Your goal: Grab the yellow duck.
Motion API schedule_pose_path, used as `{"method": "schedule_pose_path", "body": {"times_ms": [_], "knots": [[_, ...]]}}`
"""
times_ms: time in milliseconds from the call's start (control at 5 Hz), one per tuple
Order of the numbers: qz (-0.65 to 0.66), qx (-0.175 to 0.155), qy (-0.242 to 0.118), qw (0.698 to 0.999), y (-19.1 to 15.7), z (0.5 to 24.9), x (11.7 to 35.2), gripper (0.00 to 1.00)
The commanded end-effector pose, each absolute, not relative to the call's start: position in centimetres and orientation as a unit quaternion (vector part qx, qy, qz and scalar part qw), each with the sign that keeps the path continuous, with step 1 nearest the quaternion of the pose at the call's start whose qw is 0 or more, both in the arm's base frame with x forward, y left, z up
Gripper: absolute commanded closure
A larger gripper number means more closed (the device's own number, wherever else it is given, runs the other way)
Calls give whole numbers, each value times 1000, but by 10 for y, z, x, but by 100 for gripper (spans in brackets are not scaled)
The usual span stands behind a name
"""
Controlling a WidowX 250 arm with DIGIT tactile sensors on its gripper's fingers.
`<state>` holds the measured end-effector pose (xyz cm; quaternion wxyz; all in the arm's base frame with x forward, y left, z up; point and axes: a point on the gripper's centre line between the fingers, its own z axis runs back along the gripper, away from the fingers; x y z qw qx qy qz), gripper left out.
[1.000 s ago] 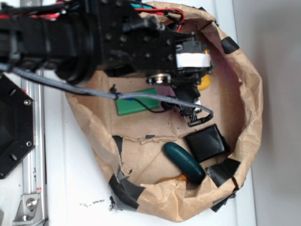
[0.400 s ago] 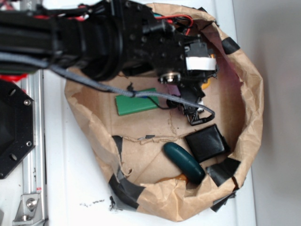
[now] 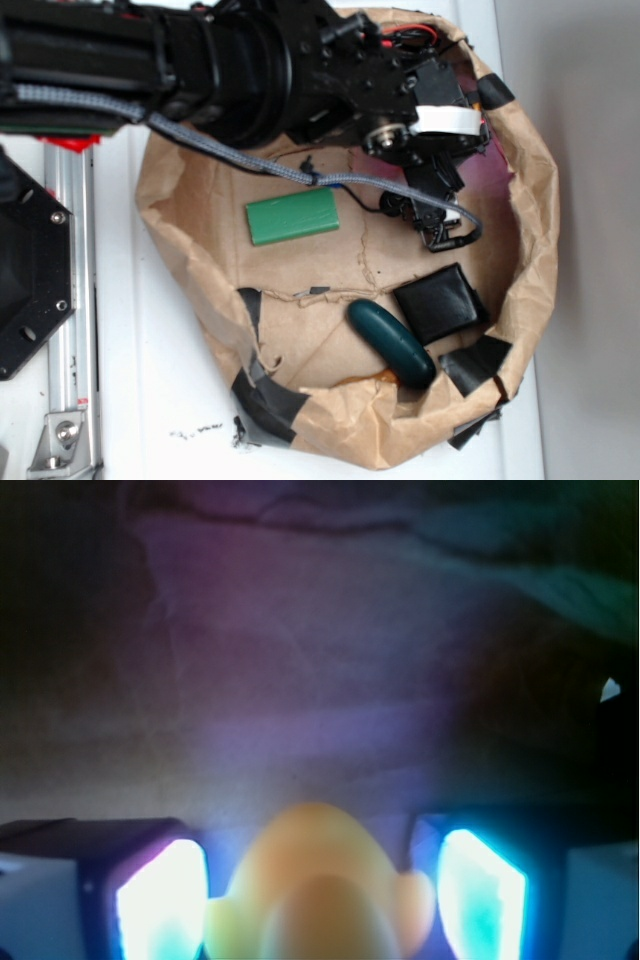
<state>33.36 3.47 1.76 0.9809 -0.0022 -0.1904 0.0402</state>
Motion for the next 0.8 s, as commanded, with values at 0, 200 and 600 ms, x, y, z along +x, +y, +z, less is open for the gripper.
{"method": "schedule_pose_path", "body": {"times_ms": [0, 200, 600], "knots": [[29, 13, -166, 986, 33, 48, 317, 100], [41, 5, -149, 988, 31, 87, 296, 100], [8, -20, -91, 996, 23, 152, 274, 100]]}}
